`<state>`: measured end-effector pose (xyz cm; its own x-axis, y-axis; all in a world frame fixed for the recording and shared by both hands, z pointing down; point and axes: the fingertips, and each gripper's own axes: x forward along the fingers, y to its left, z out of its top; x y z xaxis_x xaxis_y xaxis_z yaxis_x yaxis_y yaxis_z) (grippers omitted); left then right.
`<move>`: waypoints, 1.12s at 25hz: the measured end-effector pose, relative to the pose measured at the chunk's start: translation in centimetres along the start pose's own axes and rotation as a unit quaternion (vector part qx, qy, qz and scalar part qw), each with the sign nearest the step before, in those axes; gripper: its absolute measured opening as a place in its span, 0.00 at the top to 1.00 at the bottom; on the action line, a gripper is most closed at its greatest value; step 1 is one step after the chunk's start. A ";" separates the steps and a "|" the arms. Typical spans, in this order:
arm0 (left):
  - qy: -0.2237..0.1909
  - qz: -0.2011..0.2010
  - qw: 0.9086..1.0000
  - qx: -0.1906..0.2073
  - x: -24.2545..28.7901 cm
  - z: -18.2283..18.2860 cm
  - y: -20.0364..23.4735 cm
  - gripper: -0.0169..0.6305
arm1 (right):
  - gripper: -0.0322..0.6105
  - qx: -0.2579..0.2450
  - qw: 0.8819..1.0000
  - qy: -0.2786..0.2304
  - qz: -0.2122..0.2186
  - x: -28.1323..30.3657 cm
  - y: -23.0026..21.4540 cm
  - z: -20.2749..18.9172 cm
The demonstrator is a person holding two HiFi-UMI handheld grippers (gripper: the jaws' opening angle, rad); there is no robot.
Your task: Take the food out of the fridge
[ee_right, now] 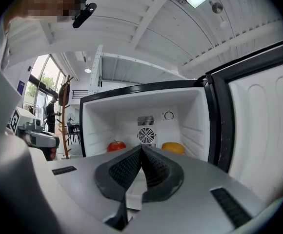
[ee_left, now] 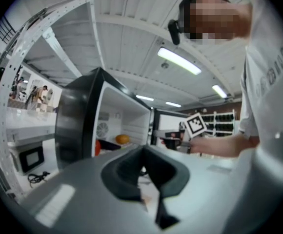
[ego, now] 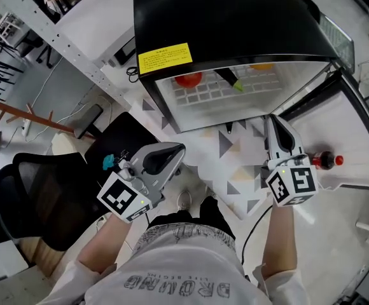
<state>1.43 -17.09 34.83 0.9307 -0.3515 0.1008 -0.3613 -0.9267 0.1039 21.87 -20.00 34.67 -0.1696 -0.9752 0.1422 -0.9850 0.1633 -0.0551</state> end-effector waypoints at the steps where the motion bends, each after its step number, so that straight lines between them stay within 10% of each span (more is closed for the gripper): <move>1: 0.001 0.003 1.000 0.000 0.2 0.1 0.2 0.96 | 0.96 -0.001 1.000 0.000 -0.001 0.5 -0.5 0.1; 18: 0.026 0.030 0.999 -0.008 0.9 -0.6 1.7 0.96 | 0.89 0.001 1.000 -0.009 -0.025 8.6 -4.6 1.2; 28: 0.037 0.038 0.998 -0.021 0.4 -1.9 2.7 0.96 | 0.73 -0.083 0.995 0.023 -0.055 12.7 -6.4 0.9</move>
<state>0.70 -19.47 36.98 0.8940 -0.4091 0.1828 -0.4348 -0.8906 0.1336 26.03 -33.53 35.89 -0.0590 -0.9812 0.1839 -0.9884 0.0833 0.1272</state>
